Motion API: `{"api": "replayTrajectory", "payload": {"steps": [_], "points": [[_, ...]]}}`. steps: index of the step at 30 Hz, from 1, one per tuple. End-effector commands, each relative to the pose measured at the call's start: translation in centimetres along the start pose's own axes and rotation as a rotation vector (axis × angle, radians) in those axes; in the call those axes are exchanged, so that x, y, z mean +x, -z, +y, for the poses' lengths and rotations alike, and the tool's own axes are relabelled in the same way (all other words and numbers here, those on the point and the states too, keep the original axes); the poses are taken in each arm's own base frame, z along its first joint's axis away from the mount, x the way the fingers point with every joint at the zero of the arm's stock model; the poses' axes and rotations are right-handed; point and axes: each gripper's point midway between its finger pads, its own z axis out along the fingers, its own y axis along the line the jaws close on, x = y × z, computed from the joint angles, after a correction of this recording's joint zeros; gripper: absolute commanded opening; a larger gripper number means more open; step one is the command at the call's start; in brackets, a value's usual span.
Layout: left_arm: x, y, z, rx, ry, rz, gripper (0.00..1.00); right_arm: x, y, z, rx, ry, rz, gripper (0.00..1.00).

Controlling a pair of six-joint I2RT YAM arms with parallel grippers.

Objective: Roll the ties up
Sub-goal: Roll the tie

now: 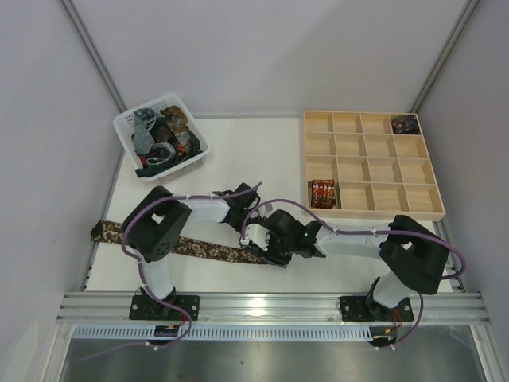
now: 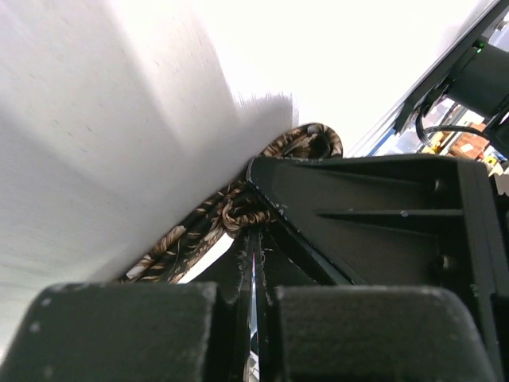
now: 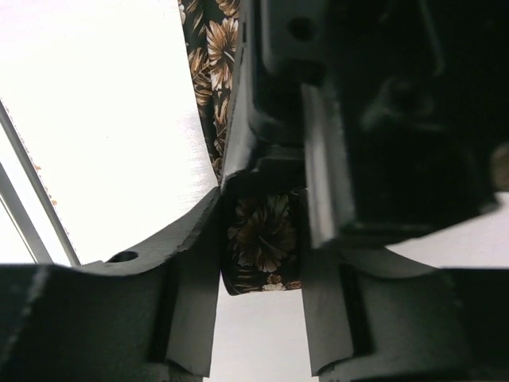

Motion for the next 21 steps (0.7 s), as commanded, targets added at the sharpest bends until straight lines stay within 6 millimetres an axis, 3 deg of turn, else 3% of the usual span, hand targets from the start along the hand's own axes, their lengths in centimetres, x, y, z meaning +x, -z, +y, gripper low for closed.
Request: {"api": "replayTrajectory", "payload": {"steps": [1, 5, 7, 10, 11, 12, 13, 19, 21], "points": [[-1.2, 0.5, -0.9, 0.036, -0.046, -0.012, 0.0, -0.3, -0.1, -0.6, 0.031, 0.005, 0.01, 0.42], [-1.9, 0.5, -1.0, 0.037, -0.047, -0.018, 0.0, -0.3, 0.0, -0.7, 0.04, -0.012, 0.009, 0.43], [-2.1, 0.5, -1.1, 0.038, -0.047, -0.018, 0.0, -0.6, 0.2, -0.8, 0.054, -0.032, -0.006, 0.49], [-2.4, 0.5, -1.2, 0.042, -0.049, -0.02, 0.0, -1.5, 1.3, -1.4, 0.109, -0.079, -0.056, 0.67], [-2.4, 0.5, -1.2, 0.042, -0.047, -0.017, 0.01, -1.6, 1.8, -1.8, 0.147, -0.097, -0.067, 0.87], [-2.4, 0.5, -1.2, 0.04, -0.05, -0.017, 0.01, -1.5, 2.2, -2.0, 0.165, -0.117, -0.077, 1.0], [-2.4, 0.5, -1.2, 0.041, -0.051, -0.016, 0.01, -2.6, 3.5, -2.2, 0.191, -0.149, -0.128, 1.0], [-2.3, 0.3, -0.6, 0.03, -0.045, -0.003, 0.0, -4.0, 8.8, -2.8, 0.308, -0.341, -0.265, 1.0], [-2.3, 0.3, -0.5, 0.029, -0.044, -0.003, 0.0, -4.2, 10.2, -3.3, 0.352, -0.512, -0.307, 1.0]]}}
